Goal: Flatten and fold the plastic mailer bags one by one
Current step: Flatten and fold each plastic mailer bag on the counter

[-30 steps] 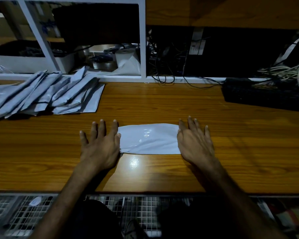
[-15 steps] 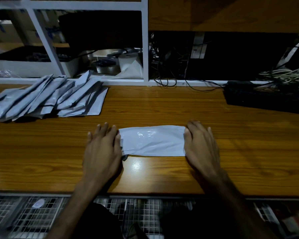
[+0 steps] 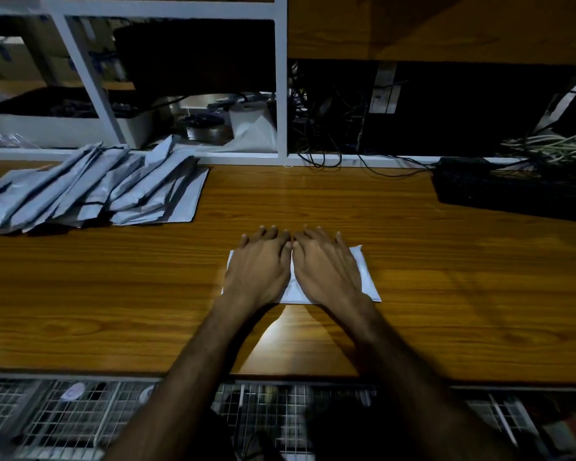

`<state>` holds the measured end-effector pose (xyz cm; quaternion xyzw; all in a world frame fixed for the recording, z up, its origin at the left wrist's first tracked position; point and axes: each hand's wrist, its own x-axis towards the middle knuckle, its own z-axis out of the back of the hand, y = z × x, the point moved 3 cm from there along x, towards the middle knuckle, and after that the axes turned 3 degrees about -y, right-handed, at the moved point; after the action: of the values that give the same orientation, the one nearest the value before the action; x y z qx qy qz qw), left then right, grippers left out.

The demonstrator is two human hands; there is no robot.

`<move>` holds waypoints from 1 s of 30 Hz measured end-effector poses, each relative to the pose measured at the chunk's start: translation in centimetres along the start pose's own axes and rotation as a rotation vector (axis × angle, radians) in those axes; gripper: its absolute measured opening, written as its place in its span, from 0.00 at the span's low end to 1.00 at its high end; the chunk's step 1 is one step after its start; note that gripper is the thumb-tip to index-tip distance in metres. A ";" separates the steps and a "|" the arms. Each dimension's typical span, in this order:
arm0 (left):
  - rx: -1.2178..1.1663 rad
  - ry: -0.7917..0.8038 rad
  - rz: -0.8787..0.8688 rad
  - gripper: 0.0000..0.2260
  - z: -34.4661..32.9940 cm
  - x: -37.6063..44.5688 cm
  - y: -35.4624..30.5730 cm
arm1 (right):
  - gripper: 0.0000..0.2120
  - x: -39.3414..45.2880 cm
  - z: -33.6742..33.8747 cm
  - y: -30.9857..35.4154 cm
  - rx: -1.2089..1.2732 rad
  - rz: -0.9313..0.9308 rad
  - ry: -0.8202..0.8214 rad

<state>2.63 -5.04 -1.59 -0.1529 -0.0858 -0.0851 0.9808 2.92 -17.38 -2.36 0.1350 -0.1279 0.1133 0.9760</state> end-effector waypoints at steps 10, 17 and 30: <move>0.212 0.072 0.030 0.26 -1.1 -0.6 0.7 | 0.22 -1.1 -0.1 -0.1 -0.079 0.029 0.026; 0.241 0.071 0.040 0.28 -1.5 -0.7 1.0 | 0.24 -0.8 -0.3 -0.4 -0.042 -0.012 0.033; 0.222 0.071 0.157 0.28 -1.2 -1.6 1.8 | 0.39 -1.1 -0.5 -0.7 -0.136 -0.032 0.005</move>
<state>1.56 -3.48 -3.57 -0.0465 -0.0475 -0.0033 0.9978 2.16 -18.15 -3.27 0.0700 -0.1307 0.0888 0.9850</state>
